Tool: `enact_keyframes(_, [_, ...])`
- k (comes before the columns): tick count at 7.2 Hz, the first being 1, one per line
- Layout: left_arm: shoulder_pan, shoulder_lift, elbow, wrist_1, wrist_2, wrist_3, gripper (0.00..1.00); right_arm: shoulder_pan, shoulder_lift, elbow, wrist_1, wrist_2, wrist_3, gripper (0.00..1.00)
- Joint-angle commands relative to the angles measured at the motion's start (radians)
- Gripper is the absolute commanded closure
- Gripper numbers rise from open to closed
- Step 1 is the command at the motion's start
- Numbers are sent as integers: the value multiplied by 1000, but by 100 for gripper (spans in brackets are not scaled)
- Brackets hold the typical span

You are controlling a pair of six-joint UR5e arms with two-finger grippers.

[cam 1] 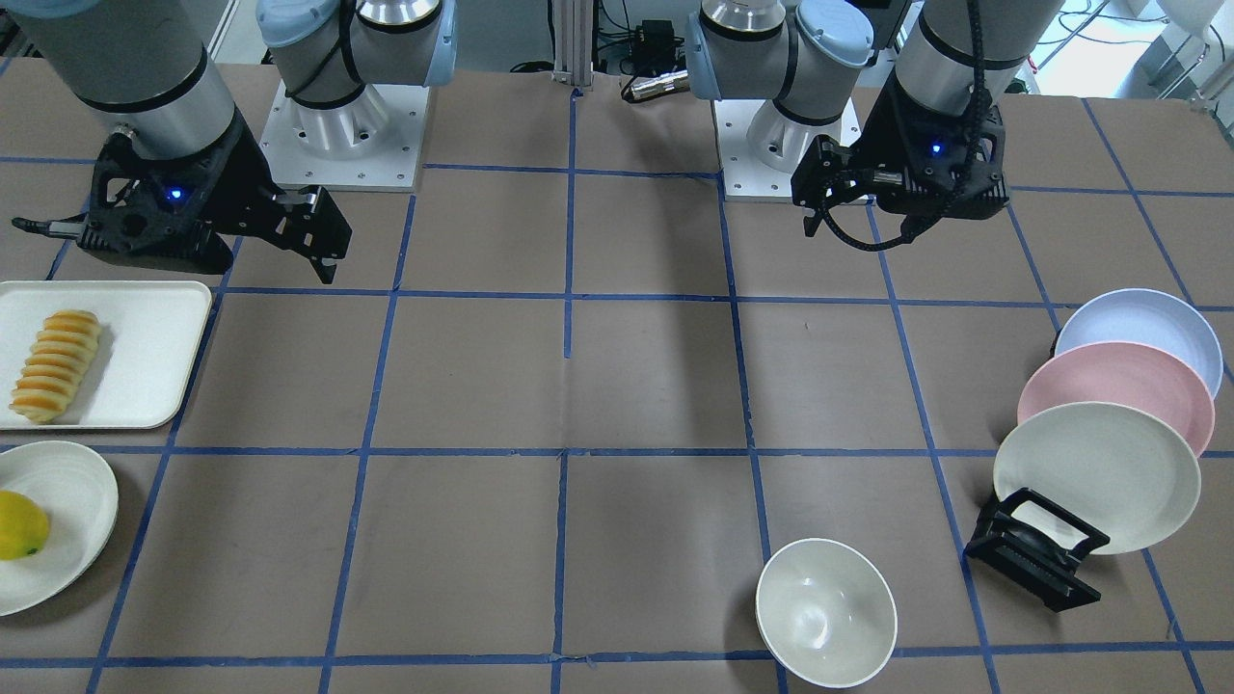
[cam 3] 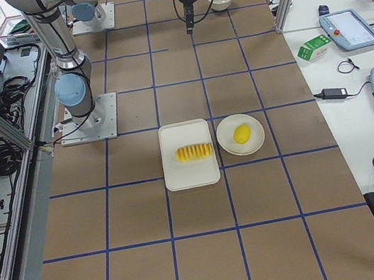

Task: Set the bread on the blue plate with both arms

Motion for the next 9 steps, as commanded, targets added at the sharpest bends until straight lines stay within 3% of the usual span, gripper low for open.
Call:
enact_keyframes(1, [2,-1,1,-1,-1,6,0,-4,-1,0,-3,23,-5,0])
enact_keyframes(4, [37,-8,5,19,5,8,0,-6,1,2,3,23,-5,0])
enact_keyframes(9, [341,-28,36,119,3,49,0,-8,4,2,5,23,0,0])
